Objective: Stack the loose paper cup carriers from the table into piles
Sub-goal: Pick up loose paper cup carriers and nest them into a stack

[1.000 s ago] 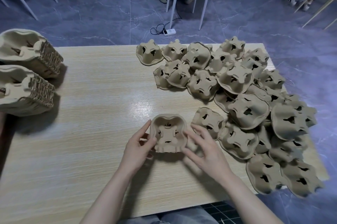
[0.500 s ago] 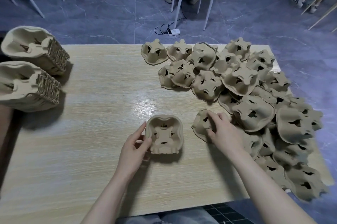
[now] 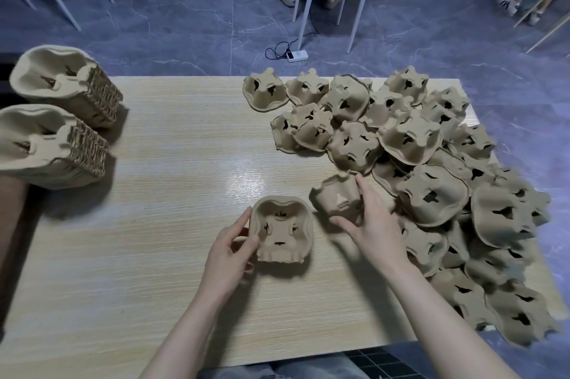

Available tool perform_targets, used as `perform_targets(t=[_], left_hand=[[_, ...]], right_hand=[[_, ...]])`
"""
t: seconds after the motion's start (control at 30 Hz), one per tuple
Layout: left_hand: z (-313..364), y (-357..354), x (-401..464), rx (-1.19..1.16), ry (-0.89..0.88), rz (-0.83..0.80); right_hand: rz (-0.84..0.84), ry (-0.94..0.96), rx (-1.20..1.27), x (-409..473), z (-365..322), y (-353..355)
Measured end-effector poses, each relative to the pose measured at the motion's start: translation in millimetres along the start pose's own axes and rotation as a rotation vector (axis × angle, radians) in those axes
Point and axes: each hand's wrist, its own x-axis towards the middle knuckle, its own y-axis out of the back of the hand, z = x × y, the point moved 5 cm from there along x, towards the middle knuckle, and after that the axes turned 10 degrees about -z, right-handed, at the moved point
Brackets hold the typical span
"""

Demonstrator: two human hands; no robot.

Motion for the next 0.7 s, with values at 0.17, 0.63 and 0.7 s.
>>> perform_targets(t=[0.17,0.63,0.7], left_hand=[[-2,1,0,0.002,0.000,0.005],[5,-4,-2,0.017,0.014,-0.021],[5,-5,-3,0.029,0.015,-0.023]], right_hand=[[0.077,-0.010,0.011,-3,-2,4],[0.097,-0.023,0.018,-8,2,11],[0.122,0.000,0.029,-11,4,13]])
